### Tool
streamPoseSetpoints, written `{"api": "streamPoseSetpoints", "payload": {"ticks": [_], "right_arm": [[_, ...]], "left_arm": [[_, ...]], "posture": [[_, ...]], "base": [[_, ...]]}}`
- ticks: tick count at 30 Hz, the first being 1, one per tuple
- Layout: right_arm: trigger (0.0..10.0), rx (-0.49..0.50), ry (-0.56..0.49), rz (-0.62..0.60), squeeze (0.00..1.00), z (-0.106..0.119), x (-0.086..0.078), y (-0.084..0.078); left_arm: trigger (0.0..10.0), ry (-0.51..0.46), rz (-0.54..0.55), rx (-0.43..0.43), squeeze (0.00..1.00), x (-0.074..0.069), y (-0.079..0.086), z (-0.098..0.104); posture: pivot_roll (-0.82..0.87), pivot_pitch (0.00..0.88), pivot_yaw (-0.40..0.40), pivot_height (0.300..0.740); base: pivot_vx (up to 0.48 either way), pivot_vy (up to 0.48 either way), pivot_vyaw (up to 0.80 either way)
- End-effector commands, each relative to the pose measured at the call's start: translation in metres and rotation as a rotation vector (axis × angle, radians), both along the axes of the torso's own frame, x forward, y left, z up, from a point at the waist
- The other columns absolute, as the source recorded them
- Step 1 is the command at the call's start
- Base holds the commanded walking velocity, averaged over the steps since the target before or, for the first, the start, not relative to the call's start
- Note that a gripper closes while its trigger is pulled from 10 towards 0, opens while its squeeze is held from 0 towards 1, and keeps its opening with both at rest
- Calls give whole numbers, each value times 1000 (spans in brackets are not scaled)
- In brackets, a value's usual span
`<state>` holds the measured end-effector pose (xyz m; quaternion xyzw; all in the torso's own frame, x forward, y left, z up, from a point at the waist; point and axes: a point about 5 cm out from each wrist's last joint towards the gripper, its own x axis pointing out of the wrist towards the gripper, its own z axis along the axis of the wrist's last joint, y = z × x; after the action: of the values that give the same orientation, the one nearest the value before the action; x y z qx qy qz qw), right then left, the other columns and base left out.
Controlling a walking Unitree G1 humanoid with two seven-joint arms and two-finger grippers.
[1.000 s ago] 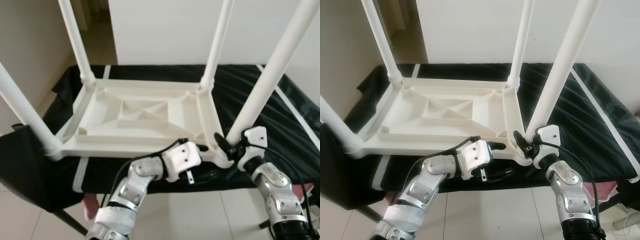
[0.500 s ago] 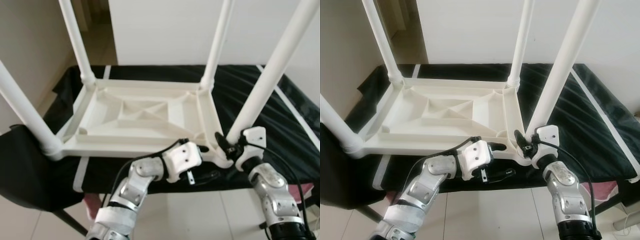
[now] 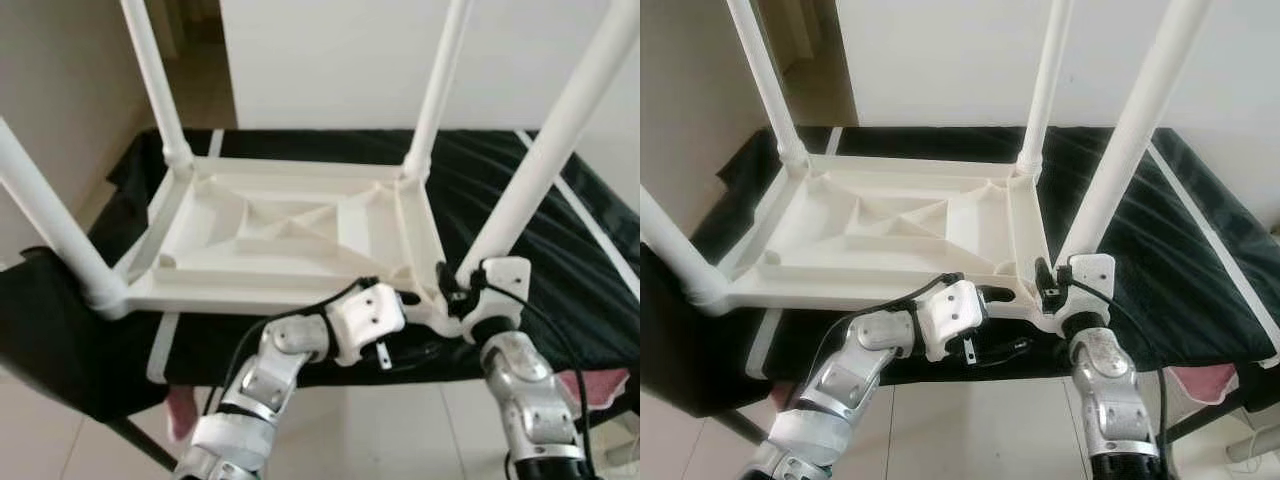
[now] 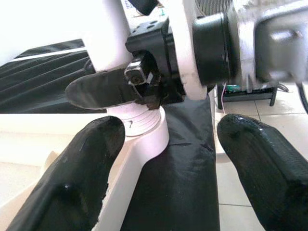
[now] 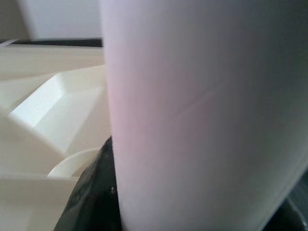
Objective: Building children table
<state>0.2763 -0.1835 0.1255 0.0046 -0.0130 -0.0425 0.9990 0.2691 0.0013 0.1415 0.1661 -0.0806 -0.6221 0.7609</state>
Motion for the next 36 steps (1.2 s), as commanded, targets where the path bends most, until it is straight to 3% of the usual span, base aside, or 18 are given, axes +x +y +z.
{"api": "streamPoseSetpoints", "payload": {"ticks": [1,6,10,30,31,36], "right_arm": [[10000,3,115,-126,0,-23,-8,-6],[10000,66,137,-278,0,-29,-13,2],[10000,120,141,-261,0,-29,-12,13],[10000,87,120,-249,0,-25,-19,14],[10000,87,117,-238,1000,-25,-21,13],[10000,67,87,-187,1000,-21,-25,14]], "left_arm": [[10000,-21,101,-42,0,5,-1,4],[10000,-20,109,-47,0,5,-1,5],[10000,-13,104,-50,0,4,-1,4],[10000,-7,79,-50,0,1,-1,5],[10000,-5,80,-57,0,2,-2,6],[10000,17,85,-63,0,0,-4,5]], "posture": [[-108,17,-30,740],[-98,19,-33,740],[-101,21,-30,740],[-112,36,-14,740],[-112,40,-17,740],[-112,41,-22,740]], "base": [[0,0,0],[0,0,0],[0,0,0],[0,0,0],[0,0,0],[0,0,0]]}}
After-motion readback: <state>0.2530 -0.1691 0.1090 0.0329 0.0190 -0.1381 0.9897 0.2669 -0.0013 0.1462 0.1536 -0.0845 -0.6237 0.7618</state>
